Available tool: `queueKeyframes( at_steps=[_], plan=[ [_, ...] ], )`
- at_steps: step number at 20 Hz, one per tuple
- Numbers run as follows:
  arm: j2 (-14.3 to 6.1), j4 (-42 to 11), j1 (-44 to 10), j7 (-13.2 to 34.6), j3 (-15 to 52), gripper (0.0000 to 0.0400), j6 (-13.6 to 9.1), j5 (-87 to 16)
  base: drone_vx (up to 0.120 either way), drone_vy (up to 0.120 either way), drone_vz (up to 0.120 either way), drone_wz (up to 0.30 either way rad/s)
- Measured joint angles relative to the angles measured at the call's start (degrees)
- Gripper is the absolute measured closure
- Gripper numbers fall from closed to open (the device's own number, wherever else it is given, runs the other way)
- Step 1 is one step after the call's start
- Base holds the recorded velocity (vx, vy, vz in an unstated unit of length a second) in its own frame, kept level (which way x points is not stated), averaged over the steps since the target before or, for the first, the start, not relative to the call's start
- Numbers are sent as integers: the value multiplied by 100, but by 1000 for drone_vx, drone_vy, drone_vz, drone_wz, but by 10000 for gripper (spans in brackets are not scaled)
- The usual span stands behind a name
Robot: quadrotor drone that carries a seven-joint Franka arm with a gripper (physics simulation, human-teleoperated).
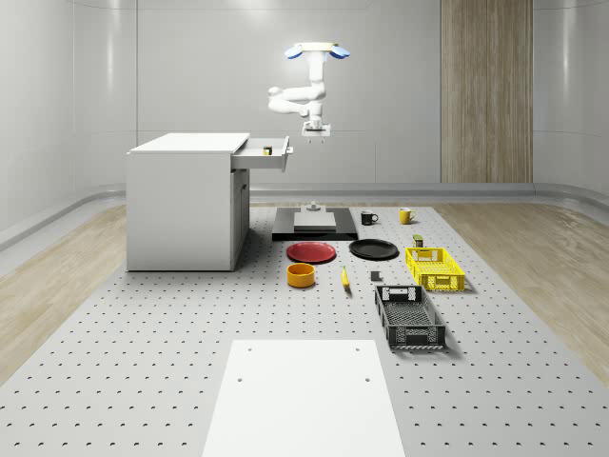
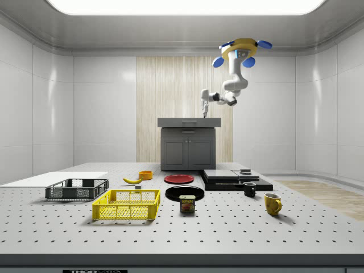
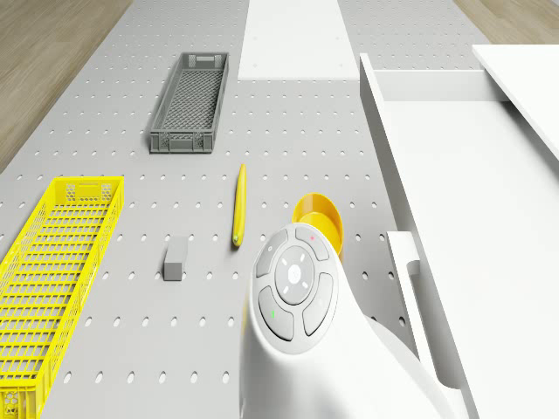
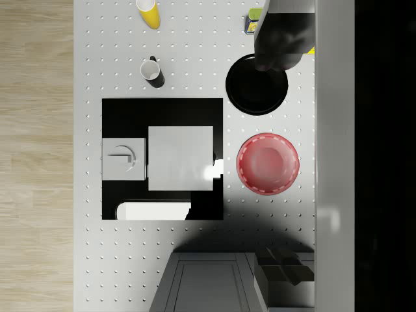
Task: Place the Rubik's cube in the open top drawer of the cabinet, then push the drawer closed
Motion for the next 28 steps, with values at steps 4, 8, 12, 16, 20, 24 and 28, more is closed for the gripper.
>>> queueKeyframes(
  at_steps=[4, 8, 12, 16, 20, 24, 28],
  plan=[
    [-683, 165, -2192, 2381, 200, 0, -2706, -419, 0, -70, 0, 0],
    [-543, 1184, -4556, 3884, -211, 0, -4981, 175, 0, -120, 0, 0],
    [-287, 2043, -5917, 4575, -537, 0, -6070, 690, 0, -80, 0, 0],
    [-155, 2546, -6578, 4899, -711, 0, -6540, 1010, 0, -120, 0, 0],
    [-122, 2803, -6906, 5057, -810, 100, -6723, 1200, 0, -120, 0, 0],
    [-132, 2927, -7074, 5137, -870, 223, -6782, 1315, 0, -120, 0, 0],
    [-162, 2987, -7168, 5182, -909, 269, -6785, 1391, 0, -120, 0, 0]
  ],
)
